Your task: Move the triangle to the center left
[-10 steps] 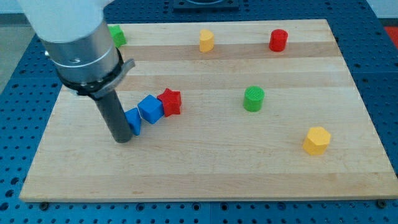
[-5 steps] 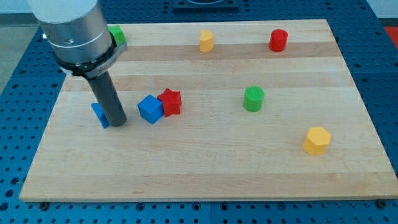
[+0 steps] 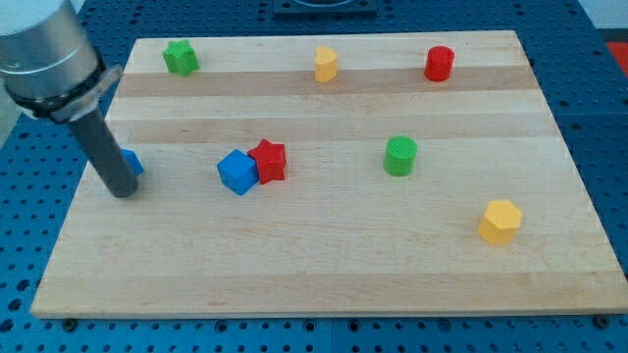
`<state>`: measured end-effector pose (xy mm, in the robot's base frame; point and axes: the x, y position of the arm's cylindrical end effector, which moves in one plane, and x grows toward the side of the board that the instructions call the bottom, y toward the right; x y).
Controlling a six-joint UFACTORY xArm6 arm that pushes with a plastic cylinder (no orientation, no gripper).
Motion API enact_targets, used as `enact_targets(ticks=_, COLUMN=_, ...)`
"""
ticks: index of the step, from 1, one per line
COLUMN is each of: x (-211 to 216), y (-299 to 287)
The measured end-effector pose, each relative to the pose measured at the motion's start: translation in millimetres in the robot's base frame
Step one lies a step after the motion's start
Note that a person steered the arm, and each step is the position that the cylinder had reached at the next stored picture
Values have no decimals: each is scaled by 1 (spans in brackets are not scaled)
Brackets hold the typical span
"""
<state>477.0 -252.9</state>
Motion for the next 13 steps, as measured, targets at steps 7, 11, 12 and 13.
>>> enact_targets(ticks=7, x=-57, y=46)
enact_targets(ticks=11, x=-102, y=102)
enact_targets(ticks=12, x=-113, y=83)
enact_targets(ticks=13, x=-121, y=66)
